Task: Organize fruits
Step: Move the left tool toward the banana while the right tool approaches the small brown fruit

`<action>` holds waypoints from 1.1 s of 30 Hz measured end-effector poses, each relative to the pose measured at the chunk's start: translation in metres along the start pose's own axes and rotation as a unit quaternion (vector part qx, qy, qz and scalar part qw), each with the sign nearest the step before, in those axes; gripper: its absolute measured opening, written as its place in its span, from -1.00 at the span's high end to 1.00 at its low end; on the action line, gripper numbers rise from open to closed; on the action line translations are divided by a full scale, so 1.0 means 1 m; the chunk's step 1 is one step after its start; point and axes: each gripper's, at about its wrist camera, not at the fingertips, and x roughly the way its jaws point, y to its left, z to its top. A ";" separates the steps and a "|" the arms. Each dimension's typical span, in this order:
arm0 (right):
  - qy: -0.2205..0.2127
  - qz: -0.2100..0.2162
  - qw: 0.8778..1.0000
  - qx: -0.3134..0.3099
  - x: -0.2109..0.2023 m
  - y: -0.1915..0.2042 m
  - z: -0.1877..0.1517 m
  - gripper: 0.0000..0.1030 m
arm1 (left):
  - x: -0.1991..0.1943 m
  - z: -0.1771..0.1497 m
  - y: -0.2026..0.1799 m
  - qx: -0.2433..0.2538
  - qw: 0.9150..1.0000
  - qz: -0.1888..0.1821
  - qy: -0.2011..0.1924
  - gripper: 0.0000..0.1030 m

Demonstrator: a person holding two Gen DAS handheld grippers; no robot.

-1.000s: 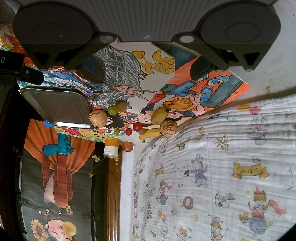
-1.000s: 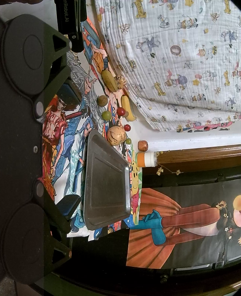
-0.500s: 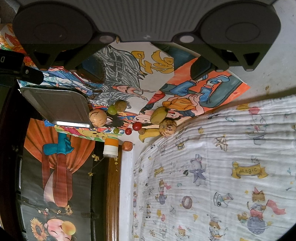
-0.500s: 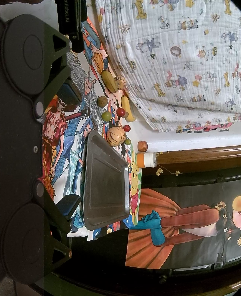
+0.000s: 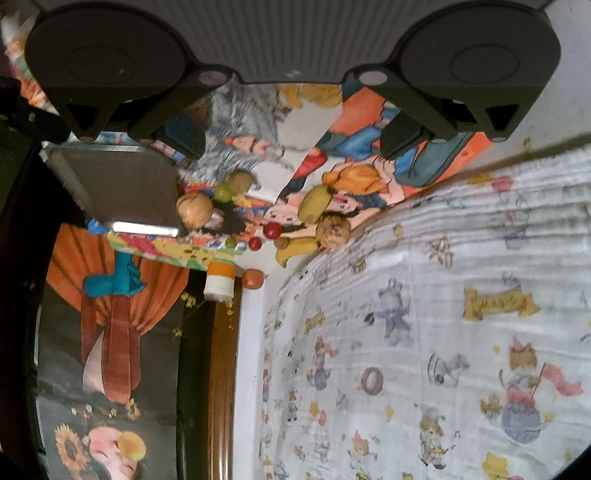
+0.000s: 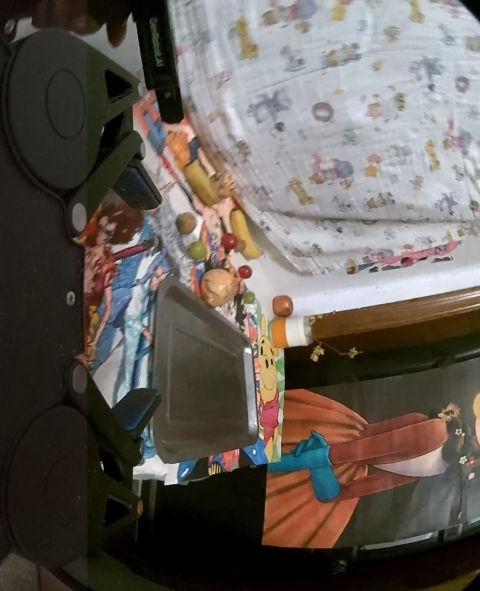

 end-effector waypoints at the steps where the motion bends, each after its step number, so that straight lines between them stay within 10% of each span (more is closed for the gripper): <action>1: -0.002 0.000 1.000 0.004 -0.004 -0.001 0.006 -0.99 | -0.001 0.005 0.000 -0.006 1.000 -0.008 0.000 -1.00; 16: 0.000 0.007 0.998 -0.065 -0.029 0.014 0.121 -0.99 | 0.003 0.083 0.007 -0.005 0.997 -0.075 0.003 -1.00; 33: -0.009 0.143 0.974 -0.176 0.066 0.046 0.286 -0.99 | 0.054 0.150 0.018 0.034 0.999 -0.013 0.001 -1.00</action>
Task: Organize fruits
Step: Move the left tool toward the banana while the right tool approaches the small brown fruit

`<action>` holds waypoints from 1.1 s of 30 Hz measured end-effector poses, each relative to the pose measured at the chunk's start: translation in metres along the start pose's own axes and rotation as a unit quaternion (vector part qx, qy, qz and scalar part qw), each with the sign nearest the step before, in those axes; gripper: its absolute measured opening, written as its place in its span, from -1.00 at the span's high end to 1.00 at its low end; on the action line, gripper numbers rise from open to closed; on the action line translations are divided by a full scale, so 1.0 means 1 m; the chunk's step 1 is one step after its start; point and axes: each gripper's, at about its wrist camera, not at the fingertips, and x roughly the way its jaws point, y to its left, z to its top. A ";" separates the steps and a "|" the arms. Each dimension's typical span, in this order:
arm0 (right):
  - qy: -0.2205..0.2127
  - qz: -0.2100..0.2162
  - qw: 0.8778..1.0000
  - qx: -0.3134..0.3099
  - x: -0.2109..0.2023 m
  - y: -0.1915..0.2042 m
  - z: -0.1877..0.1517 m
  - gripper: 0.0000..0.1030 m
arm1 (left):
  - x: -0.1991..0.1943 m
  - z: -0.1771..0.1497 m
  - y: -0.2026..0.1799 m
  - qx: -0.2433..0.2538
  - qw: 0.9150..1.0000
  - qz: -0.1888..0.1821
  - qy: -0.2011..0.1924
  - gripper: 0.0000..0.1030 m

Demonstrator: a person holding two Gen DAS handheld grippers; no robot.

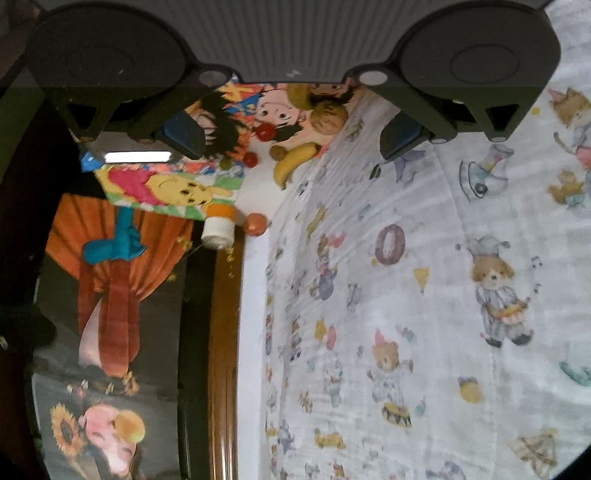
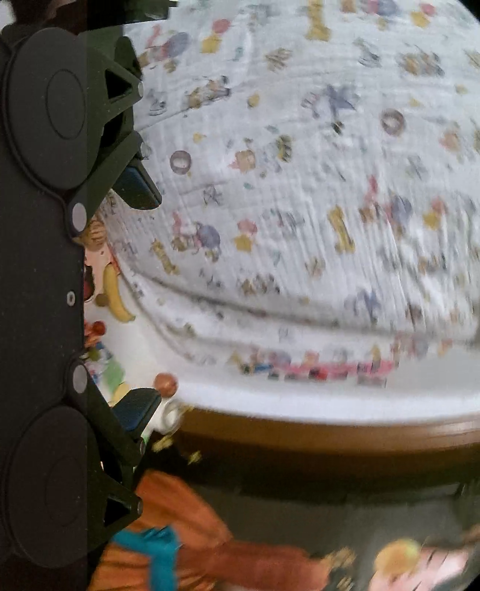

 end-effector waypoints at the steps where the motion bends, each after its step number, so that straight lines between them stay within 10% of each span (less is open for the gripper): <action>1: -0.002 0.008 1.000 -0.010 0.009 0.000 -0.002 -0.99 | 0.004 -0.002 0.000 0.005 1.000 0.002 0.004 -1.00; 15: 0.085 0.041 0.995 -0.041 0.116 -0.011 -0.093 -0.99 | 0.081 -0.044 0.007 0.032 0.996 0.006 0.081 -1.00; 33: 0.195 0.075 0.978 0.014 0.140 0.033 -0.194 -0.99 | 0.143 -0.068 0.014 0.001 0.990 -0.025 0.141 -0.99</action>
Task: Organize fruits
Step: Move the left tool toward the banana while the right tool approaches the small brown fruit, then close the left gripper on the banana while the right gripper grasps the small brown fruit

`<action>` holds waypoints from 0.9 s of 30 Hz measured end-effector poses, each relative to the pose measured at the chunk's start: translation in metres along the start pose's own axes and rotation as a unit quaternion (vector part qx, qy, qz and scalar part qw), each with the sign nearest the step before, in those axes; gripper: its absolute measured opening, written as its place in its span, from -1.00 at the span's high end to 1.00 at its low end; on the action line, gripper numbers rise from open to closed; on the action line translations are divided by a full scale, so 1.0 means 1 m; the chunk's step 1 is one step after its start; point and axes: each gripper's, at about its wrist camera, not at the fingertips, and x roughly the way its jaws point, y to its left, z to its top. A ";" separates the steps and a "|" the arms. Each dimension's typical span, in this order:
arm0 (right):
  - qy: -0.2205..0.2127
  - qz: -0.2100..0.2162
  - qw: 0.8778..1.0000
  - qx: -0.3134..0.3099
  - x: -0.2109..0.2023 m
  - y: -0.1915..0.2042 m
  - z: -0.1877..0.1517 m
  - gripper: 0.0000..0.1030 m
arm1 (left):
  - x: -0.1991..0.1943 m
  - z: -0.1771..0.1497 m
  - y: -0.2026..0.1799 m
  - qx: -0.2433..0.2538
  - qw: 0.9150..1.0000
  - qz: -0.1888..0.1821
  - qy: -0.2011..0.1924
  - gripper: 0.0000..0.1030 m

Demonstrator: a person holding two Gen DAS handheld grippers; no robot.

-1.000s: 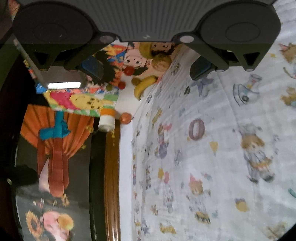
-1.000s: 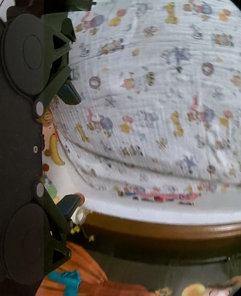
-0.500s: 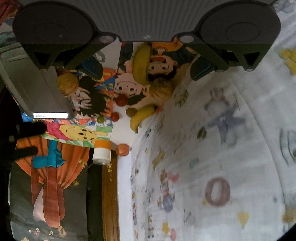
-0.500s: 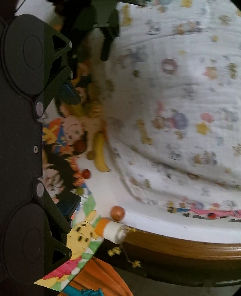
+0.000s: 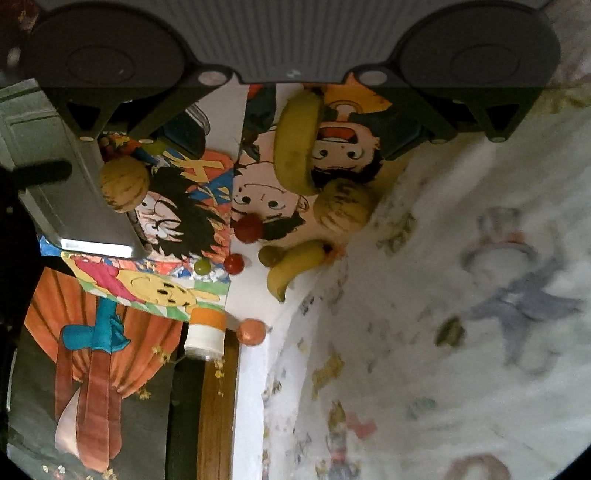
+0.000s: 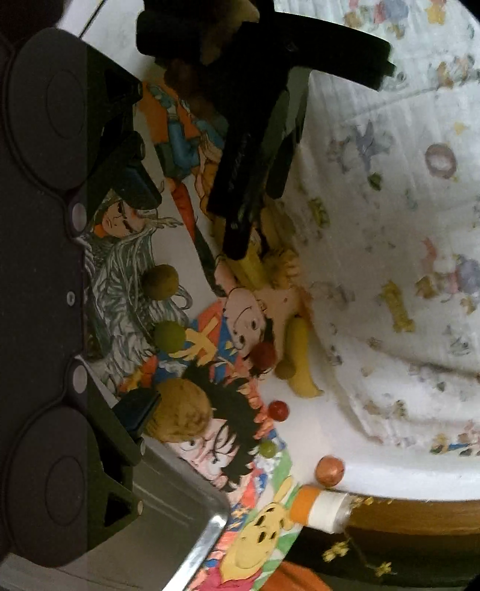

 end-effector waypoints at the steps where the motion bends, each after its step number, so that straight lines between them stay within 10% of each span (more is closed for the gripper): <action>1: 0.004 -0.009 1.000 0.009 0.003 0.002 0.000 -0.99 | 0.004 0.001 0.000 -0.005 1.000 0.002 0.008 -0.99; 11: 0.011 -0.003 0.998 0.067 0.021 0.021 -0.006 -0.70 | 0.030 0.011 0.001 -0.021 0.999 -0.011 0.043 -0.92; 27: 0.016 -0.040 0.996 0.078 0.051 0.023 0.004 0.08 | 0.051 0.016 0.010 -0.031 0.996 -0.042 0.078 -0.14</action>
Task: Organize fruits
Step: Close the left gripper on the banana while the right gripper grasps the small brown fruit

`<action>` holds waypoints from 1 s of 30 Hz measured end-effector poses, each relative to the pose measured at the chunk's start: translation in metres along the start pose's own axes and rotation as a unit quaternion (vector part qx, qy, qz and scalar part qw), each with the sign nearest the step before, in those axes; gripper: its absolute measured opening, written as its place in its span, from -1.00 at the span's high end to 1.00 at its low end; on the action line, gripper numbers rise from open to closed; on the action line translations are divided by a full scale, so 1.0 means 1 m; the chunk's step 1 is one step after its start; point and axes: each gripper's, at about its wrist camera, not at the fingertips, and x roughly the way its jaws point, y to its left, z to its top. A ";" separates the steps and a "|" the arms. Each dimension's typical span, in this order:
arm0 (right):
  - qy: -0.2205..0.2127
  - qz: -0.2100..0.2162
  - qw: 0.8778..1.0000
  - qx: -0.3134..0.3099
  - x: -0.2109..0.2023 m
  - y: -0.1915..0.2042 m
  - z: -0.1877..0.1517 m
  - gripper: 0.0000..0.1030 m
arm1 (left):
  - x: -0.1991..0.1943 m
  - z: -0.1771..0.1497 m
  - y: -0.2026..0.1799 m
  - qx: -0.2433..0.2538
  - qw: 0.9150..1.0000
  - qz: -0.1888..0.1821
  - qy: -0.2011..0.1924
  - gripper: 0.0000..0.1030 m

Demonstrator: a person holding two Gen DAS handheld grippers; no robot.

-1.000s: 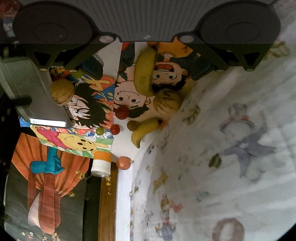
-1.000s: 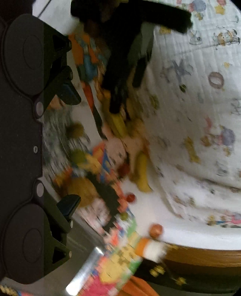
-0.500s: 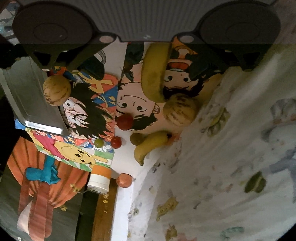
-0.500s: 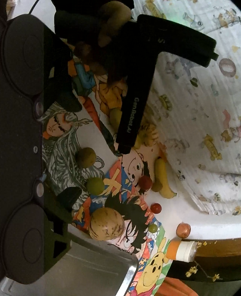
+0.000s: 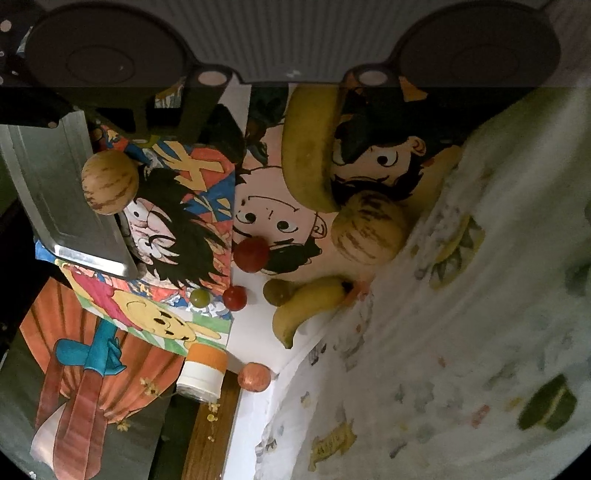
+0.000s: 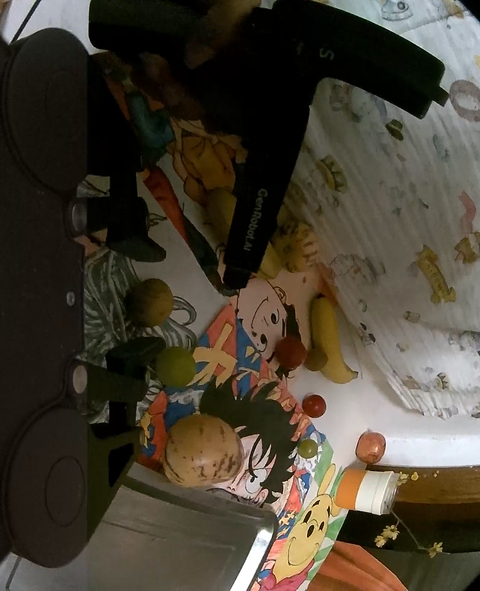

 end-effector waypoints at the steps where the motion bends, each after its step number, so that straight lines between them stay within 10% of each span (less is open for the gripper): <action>1: 0.001 -0.001 1.000 0.000 0.001 0.000 0.000 0.10 | 0.001 0.000 0.000 0.000 1.000 0.002 0.003 -0.11; 14: -0.005 0.005 1.000 -0.008 0.007 0.003 -0.002 0.39 | 0.008 0.001 -0.007 0.006 0.999 0.041 0.000 0.32; 30: -0.020 0.016 0.999 0.029 -0.033 -0.002 -0.016 0.39 | -0.024 -0.014 -0.015 -0.020 1.000 0.023 0.007 0.37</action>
